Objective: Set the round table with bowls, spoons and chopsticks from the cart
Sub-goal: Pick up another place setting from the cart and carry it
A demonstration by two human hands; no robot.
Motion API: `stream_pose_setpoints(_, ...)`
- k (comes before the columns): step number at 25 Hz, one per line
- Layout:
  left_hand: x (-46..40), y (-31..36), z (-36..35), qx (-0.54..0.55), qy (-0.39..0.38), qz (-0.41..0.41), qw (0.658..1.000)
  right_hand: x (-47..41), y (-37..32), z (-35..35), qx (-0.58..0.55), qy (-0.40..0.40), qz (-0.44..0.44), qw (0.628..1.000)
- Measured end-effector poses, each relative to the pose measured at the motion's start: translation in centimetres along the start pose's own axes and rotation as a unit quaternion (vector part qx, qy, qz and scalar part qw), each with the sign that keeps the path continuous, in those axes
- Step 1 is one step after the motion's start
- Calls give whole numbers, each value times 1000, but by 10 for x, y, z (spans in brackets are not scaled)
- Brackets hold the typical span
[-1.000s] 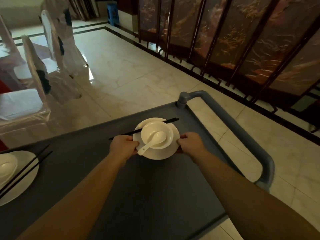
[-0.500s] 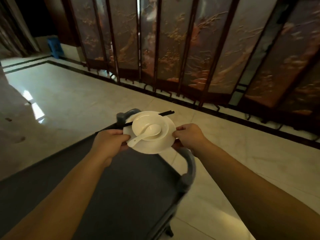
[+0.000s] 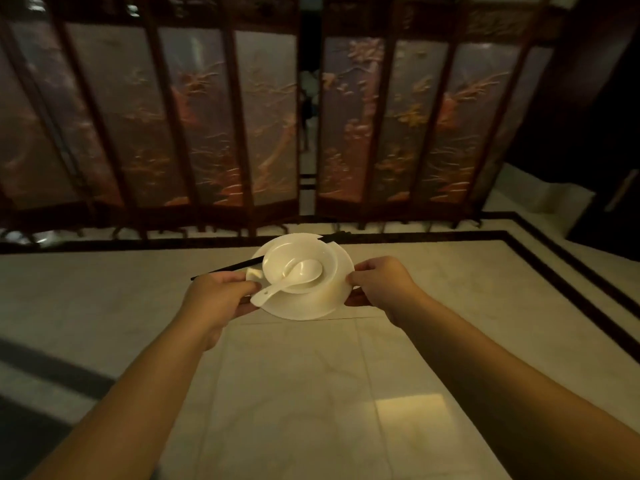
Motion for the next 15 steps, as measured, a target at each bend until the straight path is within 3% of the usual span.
stream_pose_setpoints(8, -18, 18, -336, -62, -243, -28, 968, -9, 109, 281, -69, 199, -68, 975)
stream_pose_setpoints(15, 10, 39, -627, -127, -492, -64, 859, 21, 199, 464, -127, 403, -133, 896)
Point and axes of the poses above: each hand's wrist, its own x-axis away from the middle knuckle, its own z-axis out of the back of the hand, y = z × x, the point moved 9 cm from there along -x, towards the middle knuckle, and after that the axes turned 2 degrees about z, right-handed, at the moved point
